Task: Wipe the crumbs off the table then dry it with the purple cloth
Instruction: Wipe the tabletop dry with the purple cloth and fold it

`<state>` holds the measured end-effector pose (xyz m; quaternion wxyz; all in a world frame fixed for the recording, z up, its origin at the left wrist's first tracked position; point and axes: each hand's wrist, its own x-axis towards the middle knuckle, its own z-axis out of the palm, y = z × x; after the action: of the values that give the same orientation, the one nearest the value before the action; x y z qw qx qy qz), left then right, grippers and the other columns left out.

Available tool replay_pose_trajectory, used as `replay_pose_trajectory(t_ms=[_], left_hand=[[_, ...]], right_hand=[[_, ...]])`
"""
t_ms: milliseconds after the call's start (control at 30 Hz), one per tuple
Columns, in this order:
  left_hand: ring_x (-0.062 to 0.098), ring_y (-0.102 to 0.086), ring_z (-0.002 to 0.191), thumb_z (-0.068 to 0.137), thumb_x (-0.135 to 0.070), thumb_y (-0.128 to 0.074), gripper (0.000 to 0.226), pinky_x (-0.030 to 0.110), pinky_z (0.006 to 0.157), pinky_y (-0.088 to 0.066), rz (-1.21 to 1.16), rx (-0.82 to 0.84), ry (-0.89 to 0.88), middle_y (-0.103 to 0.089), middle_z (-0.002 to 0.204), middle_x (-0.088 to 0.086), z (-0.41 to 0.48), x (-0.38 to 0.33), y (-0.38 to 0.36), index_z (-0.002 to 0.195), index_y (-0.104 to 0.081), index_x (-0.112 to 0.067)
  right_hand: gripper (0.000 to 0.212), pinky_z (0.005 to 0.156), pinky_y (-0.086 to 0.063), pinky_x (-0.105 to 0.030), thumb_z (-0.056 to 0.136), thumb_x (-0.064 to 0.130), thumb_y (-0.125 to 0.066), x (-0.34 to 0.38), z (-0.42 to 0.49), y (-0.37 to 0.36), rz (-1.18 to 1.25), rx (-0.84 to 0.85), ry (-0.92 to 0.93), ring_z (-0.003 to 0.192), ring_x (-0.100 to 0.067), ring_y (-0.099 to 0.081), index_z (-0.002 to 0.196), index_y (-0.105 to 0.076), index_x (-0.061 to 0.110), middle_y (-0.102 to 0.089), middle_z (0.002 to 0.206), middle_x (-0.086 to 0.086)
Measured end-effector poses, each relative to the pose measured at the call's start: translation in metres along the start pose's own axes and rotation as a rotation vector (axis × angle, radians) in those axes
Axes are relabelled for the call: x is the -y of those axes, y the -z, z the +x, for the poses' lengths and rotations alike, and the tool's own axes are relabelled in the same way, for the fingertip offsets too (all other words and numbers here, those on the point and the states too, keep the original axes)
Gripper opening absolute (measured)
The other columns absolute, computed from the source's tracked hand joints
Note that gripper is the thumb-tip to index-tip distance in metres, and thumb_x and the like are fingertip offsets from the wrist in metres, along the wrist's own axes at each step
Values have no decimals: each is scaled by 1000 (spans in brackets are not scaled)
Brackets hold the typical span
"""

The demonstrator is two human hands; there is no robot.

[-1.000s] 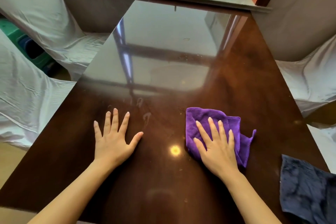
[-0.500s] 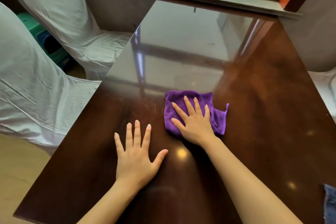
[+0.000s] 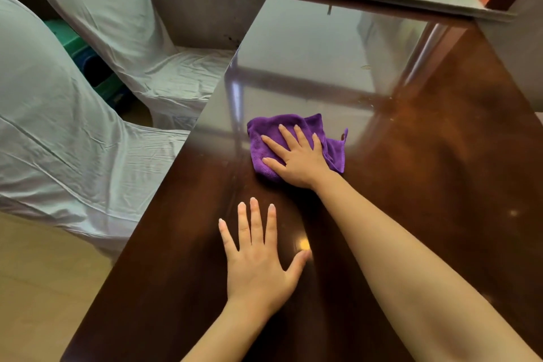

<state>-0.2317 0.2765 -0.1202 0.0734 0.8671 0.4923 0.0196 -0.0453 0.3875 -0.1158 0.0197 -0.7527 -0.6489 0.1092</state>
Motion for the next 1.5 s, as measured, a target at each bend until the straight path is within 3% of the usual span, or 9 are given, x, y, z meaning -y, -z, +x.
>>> replay_pose_trajectory(t_ms=[167, 333, 467, 667, 967, 1167, 1267, 1400, 1500], left_hand=[[35, -13, 142, 75, -74, -22, 89, 63, 112, -8, 7, -5, 11, -20, 152, 18, 0, -1, 0, 143, -23, -16], [30, 11, 143, 69, -79, -2, 96, 55, 111, 11, 39, -4, 20, 7, 156, 13, -6, 3, -1, 145, 4, -21], [25, 16, 142, 66, -78, 6, 94, 54, 113, 10, 41, 17, 70, 13, 156, 12, -27, 4, 1, 141, 16, -23], [23, 18, 141, 64, -76, 20, 95, 50, 113, 10, 9, 4, 28, 10, 156, 11, -77, -15, 0, 142, 10, -23], [24, 0, 145, 71, -72, 14, 93, 49, 116, 2, -28, -35, -7, -6, 157, 10, -125, -32, -9, 146, -11, -23], [21, 6, 144, 78, -68, 0, 81, 48, 116, 5, -16, -46, 8, -1, 157, 7, -127, -32, -12, 146, -5, -25], [21, 9, 144, 81, -70, 2, 78, 48, 116, 7, -6, -52, 7, 2, 157, 7, -126, -29, -16, 145, -1, -26], [20, 10, 144, 80, -70, 2, 78, 47, 115, 8, -2, -58, -3, 3, 157, 6, -124, -28, -19, 145, 1, -27], [20, 10, 143, 78, -70, 4, 79, 47, 115, 9, -13, -69, -11, 2, 157, 7, -124, -28, -20, 143, 4, -26]], right_hand=[[56, 112, 12, -51, 89, 66, -19, -9, -29, 1, 4, -15, 22, 144, -23, 9, 140, -5, 49, 2, 159, 3], [55, 112, 12, -50, 89, 65, -20, -15, -69, -5, 29, -26, -3, 144, -22, 9, 140, -6, 50, 1, 159, 4], [56, 112, 13, -51, 89, 65, -20, -14, -106, -11, 37, -20, -51, 144, -22, 11, 140, -6, 50, 3, 158, 5], [56, 110, 18, -49, 89, 65, -18, -10, -181, -24, 58, -37, -86, 143, -22, 14, 141, -4, 49, 5, 158, 5], [57, 112, 16, -48, 88, 66, -14, -5, -324, -45, 139, -79, -188, 142, -17, 16, 140, -1, 49, 6, 157, 10], [56, 116, 9, -49, 84, 69, -5, 6, -413, -63, 112, -111, -288, 142, -16, 18, 136, 9, 54, 14, 153, 16], [56, 116, 6, -47, 82, 70, 1, -8, -429, -61, 69, -117, -345, 142, -15, 17, 136, 10, 55, 14, 153, 16], [54, 115, 1, -49, 89, 64, -14, -49, -416, -48, 45, -151, -524, 144, -17, 7, 139, 0, 51, 2, 158, 9], [55, 114, 4, -52, 90, 63, -19, -89, -384, -33, 78, -105, -610, 144, -20, 7, 140, -2, 49, 3, 158, 5]])
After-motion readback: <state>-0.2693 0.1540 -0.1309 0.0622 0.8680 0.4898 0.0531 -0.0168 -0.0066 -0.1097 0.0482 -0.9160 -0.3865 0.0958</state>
